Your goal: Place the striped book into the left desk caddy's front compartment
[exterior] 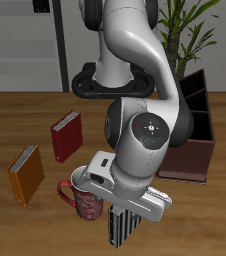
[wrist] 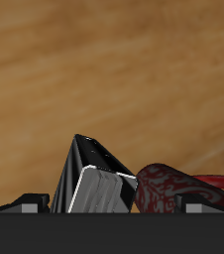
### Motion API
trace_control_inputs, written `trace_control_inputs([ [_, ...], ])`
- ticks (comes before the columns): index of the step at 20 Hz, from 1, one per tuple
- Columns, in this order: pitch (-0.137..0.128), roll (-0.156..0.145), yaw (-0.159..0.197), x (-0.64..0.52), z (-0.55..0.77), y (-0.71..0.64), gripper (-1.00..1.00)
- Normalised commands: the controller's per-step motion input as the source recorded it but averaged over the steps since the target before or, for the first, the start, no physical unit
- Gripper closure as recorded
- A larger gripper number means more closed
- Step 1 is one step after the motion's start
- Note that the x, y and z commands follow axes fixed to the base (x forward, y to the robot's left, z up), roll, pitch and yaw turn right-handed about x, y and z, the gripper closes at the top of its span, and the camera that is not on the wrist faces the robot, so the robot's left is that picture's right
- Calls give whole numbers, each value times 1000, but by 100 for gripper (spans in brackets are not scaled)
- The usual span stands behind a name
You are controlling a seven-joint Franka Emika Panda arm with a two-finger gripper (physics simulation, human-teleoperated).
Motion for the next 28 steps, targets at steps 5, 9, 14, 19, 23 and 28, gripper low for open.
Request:
trace_control_inputs([
  [5,2,24,9,-6,-73,105,100],
  [9,-12,11,9,15,63,54,100],
  [14,-25,13,-5,-55,173,53,100],
  [19,-49,6,12,-161,415,16,100],
  [23,-60,20,69,-299,514,173,100],
  [28,-32,28,79,-266,304,150,100],
])
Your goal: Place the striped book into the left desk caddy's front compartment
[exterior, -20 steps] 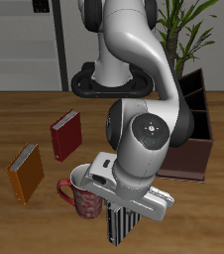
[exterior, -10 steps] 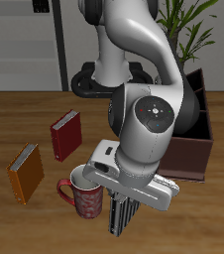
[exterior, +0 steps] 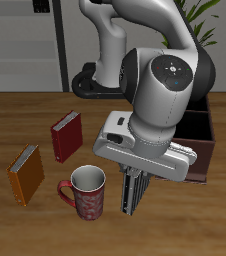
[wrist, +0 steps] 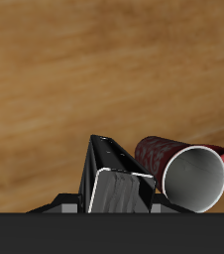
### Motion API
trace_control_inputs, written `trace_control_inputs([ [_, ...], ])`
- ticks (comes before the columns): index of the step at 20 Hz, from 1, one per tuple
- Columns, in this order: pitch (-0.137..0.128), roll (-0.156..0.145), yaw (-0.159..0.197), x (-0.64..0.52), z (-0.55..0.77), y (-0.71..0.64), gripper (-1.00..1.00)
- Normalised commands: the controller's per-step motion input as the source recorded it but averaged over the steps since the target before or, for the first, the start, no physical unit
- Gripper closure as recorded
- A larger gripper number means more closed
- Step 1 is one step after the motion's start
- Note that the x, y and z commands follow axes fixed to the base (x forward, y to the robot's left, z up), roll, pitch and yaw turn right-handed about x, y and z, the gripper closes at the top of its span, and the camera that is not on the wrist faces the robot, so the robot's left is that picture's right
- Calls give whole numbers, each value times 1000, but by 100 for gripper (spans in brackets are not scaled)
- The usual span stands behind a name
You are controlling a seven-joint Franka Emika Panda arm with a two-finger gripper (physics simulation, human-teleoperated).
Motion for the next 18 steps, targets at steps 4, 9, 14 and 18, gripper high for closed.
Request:
trace_control_inputs([
  [4,-26,23,79,-461,360,157,100],
  [9,-40,26,88,-391,315,-22,100],
  [14,-14,-11,19,-291,177,-142,100],
  [18,-18,1,53,-422,87,-43,100],
])
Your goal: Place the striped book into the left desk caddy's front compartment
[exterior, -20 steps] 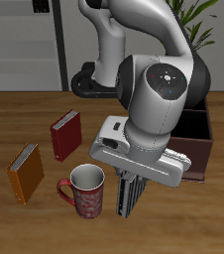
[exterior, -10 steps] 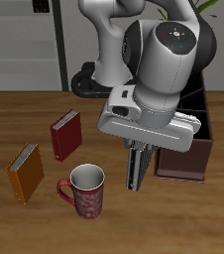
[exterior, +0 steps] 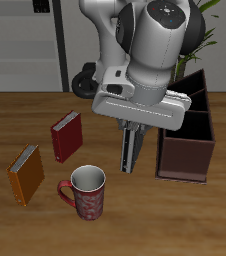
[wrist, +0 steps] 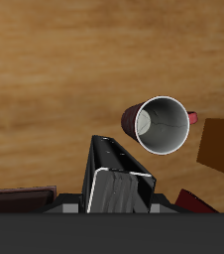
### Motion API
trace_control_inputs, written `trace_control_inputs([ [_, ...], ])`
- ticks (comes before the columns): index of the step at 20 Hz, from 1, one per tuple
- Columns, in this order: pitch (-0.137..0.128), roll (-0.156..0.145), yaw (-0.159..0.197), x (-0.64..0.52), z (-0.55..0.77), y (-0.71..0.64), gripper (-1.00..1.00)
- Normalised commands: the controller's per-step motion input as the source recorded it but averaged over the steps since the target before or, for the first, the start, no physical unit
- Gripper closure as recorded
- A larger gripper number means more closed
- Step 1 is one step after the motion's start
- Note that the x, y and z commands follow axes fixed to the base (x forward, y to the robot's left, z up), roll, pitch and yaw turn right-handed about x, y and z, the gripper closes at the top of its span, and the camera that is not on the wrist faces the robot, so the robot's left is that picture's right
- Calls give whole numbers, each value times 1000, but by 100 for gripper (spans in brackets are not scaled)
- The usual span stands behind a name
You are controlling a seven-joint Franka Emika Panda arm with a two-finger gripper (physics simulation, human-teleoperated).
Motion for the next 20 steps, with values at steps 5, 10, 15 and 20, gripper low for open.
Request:
trace_control_inputs([
  [5,-39,18,52,-430,107,-97,100],
  [10,-20,3,70,-414,-17,-90,100],
  [15,-22,-2,40,-338,45,-52,100],
  [20,-7,-57,-38,-386,35,-76,100],
])
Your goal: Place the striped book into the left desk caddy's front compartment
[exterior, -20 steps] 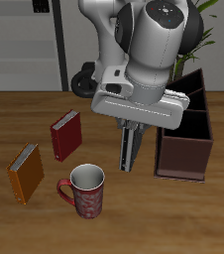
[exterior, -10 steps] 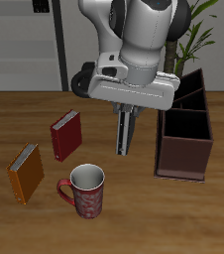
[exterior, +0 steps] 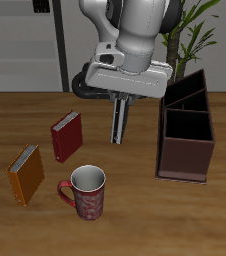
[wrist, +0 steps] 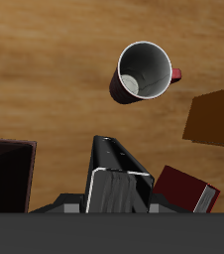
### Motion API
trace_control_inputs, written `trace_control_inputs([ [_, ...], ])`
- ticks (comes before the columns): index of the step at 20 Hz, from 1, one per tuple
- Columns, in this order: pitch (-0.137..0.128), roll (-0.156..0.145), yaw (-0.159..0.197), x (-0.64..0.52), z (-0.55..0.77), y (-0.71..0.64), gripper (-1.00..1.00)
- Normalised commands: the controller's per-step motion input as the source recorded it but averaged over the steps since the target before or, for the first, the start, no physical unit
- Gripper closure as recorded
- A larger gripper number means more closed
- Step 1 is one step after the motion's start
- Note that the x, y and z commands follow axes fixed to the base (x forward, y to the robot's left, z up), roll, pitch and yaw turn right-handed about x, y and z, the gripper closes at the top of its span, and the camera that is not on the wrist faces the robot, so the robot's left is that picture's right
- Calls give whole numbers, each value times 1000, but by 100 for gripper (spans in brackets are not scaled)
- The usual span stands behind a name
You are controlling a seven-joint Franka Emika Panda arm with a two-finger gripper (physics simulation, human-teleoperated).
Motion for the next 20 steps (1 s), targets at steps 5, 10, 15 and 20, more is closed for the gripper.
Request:
trace_control_inputs([
  [5,-10,-57,-37,-370,22,31,100],
  [10,-2,-50,-62,-316,-70,131,100],
  [15,-31,-36,-28,-388,-87,197,100],
  [20,-50,22,2,-387,41,329,100],
])
